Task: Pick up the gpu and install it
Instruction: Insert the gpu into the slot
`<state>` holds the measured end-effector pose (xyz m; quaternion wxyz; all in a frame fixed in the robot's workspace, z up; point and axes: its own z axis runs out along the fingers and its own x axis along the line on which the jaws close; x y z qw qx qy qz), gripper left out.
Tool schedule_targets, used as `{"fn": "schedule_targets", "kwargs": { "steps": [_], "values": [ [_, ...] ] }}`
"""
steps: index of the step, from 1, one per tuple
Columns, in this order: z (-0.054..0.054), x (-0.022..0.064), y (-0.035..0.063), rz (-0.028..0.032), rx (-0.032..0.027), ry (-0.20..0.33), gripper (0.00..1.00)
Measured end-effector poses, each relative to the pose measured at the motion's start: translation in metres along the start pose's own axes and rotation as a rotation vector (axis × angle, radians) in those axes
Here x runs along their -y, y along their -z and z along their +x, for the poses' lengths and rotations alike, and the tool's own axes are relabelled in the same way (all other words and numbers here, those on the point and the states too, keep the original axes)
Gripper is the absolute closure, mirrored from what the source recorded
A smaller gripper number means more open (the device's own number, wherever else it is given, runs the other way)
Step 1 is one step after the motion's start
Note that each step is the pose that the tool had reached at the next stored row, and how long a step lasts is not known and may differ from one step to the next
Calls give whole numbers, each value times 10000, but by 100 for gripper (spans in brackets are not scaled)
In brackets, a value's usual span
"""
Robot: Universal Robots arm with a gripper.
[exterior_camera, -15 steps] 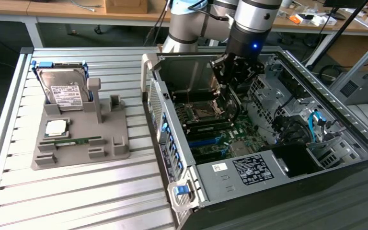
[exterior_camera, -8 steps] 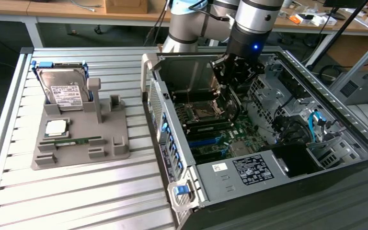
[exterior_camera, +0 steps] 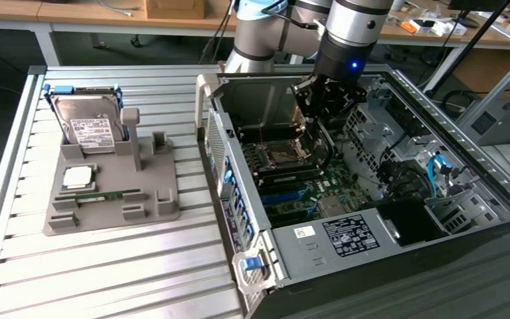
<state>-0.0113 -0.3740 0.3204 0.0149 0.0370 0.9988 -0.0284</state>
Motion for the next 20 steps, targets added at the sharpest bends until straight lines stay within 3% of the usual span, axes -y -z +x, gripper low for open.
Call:
{"fn": "schedule_targets", "kwargs": {
  "steps": [20],
  "values": [
    [0,0,0,-15,27,487,73]
  ]
}}
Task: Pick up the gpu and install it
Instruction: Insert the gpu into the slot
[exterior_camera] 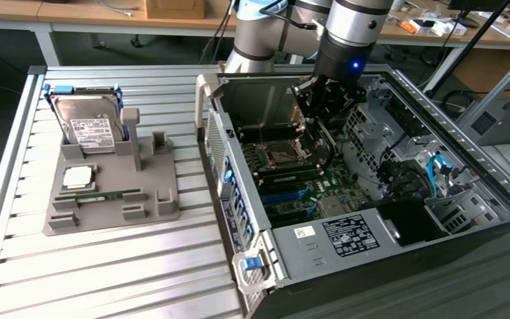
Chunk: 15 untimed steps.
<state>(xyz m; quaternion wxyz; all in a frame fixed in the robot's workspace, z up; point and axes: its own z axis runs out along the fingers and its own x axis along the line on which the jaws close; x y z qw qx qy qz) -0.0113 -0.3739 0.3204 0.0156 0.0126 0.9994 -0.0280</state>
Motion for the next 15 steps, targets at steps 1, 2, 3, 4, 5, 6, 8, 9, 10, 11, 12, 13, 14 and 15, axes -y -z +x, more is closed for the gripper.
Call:
{"fn": "schedule_targets", "kwargs": {
  "steps": [1,2,3,4,5,6,8,9,10,11,12,13,14,15],
  "values": [
    [0,0,0,-1,1,24,73],
    [0,0,0,-2,3,50,73],
    [0,0,0,-3,5,86,73],
    [0,0,0,-4,6,110,73],
    [0,0,0,-5,7,126,73],
    [0,0,0,-5,8,146,73],
    [0,0,0,-7,11,185,73],
    [0,0,0,-7,12,208,73],
    [0,0,0,-7,12,224,73],
    [0,0,0,-9,14,242,73],
    [0,0,0,-8,15,257,73],
    [0,0,0,-9,15,276,73],
    [0,0,0,-10,16,293,73],
    [0,0,0,-10,17,307,73]
  ]
}}
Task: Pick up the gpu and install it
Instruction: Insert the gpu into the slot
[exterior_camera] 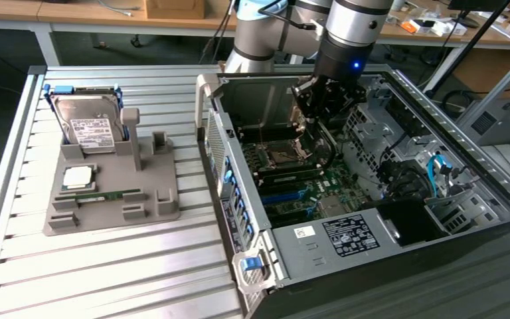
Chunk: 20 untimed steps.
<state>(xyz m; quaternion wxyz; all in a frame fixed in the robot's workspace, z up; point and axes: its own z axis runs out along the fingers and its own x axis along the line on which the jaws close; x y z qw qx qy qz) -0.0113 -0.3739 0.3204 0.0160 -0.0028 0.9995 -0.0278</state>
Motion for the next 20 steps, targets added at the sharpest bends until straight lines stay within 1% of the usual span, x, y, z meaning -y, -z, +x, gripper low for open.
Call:
{"fn": "schedule_targets", "kwargs": {
  "steps": [20],
  "values": [
    [0,0,0,-10,17,311,73]
  ]
}}
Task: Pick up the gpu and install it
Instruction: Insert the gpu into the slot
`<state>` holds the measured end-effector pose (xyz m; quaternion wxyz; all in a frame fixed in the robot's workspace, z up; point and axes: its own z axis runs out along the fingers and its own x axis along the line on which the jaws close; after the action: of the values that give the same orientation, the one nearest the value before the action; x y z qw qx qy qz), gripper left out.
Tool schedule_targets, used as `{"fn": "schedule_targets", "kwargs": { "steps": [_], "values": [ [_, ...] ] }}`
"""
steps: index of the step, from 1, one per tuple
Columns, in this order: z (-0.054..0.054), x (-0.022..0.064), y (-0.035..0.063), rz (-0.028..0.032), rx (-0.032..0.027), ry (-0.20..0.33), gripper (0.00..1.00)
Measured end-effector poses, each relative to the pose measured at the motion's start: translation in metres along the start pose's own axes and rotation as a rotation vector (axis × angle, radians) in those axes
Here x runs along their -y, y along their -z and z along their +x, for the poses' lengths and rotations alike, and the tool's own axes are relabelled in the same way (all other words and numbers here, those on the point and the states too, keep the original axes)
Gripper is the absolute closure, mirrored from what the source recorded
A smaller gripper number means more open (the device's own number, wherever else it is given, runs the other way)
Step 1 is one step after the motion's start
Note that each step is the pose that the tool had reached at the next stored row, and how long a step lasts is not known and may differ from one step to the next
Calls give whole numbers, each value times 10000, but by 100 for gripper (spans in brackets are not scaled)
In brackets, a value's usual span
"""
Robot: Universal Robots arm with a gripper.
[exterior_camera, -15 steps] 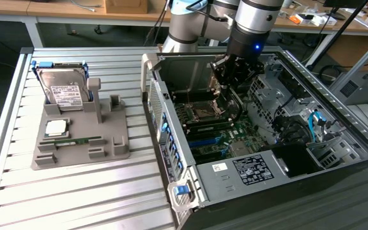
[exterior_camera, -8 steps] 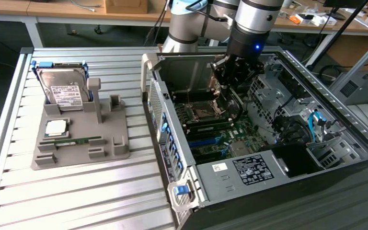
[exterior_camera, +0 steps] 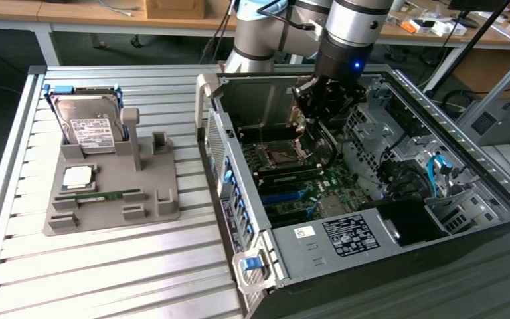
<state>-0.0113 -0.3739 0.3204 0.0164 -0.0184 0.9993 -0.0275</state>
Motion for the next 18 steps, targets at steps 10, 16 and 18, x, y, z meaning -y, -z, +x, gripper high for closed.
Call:
{"fn": "schedule_targets", "kwargs": {
  "steps": [10,16,18],
  "values": [
    [0,0,0,-3,5,84,73],
    [0,0,0,-4,7,112,73],
    [0,0,0,-1,7,126,73]
  ]
}}
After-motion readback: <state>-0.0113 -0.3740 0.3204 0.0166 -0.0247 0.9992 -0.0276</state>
